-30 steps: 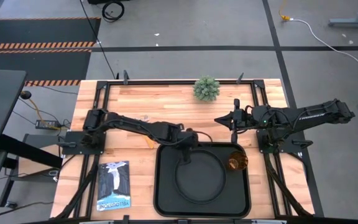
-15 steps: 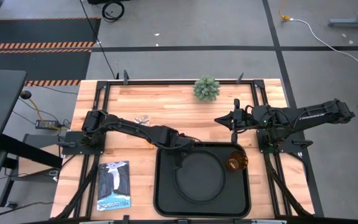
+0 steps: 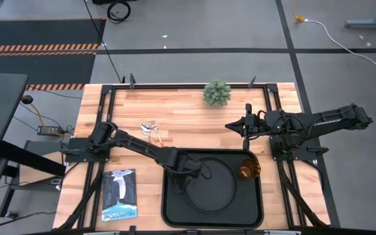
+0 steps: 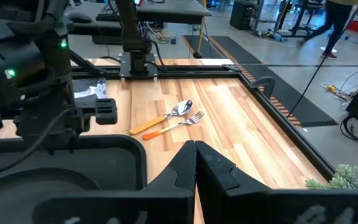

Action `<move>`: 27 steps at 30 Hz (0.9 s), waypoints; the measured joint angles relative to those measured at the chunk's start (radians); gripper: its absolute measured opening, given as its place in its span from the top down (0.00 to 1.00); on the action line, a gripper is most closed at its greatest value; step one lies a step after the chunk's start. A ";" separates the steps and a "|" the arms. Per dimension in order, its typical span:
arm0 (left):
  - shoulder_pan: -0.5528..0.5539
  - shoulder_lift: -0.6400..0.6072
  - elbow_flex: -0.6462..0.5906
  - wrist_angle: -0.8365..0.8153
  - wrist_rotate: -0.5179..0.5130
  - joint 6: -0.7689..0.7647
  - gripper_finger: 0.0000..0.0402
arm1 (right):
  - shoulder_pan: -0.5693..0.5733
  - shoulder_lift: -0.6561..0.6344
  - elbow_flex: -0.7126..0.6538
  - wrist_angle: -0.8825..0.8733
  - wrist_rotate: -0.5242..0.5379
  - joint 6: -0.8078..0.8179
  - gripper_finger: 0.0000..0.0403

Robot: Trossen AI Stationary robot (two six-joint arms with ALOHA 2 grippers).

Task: Pick and place plate/cup/fork/spoon on tray
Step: Put the black plate to the bottom left of the brown cup on the black tray

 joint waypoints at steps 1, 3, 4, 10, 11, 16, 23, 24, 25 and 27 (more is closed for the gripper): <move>-0.004 0.001 0.000 -0.002 -0.003 -0.004 0.65 | 0.000 0.000 0.000 0.000 -0.001 0.000 0.97; -0.006 0.002 0.000 0.008 -0.010 -0.007 0.65 | 0.000 0.000 0.000 0.000 -0.003 0.000 0.97; -0.007 0.005 0.000 0.014 -0.020 -0.001 0.65 | 0.000 0.000 0.000 0.000 -0.003 0.000 0.97; -0.008 0.035 -0.001 0.017 -0.083 0.029 0.65 | 0.000 0.000 0.000 0.000 -0.019 0.000 0.97; -0.008 0.038 -0.001 0.019 -0.109 0.033 0.65 | 0.000 0.000 0.000 0.000 -0.019 0.000 0.97; -0.001 0.038 -0.001 0.063 -0.161 0.035 0.65 | 0.000 0.000 0.000 0.000 -0.019 0.001 0.97; 0.003 0.038 -0.001 0.111 -0.162 0.035 0.65 | 0.000 0.000 0.000 0.001 -0.019 0.003 0.97; 0.003 0.038 -0.001 0.119 -0.161 0.035 0.65 | 0.000 0.000 0.000 0.000 -0.019 0.003 0.97; 0.003 0.038 -0.001 0.125 -0.160 0.035 0.65 | 0.000 0.000 0.000 0.000 -0.019 0.003 0.97; 0.001 0.038 -0.001 0.139 -0.160 0.035 0.65 | 0.000 0.000 0.000 0.000 -0.019 0.003 0.97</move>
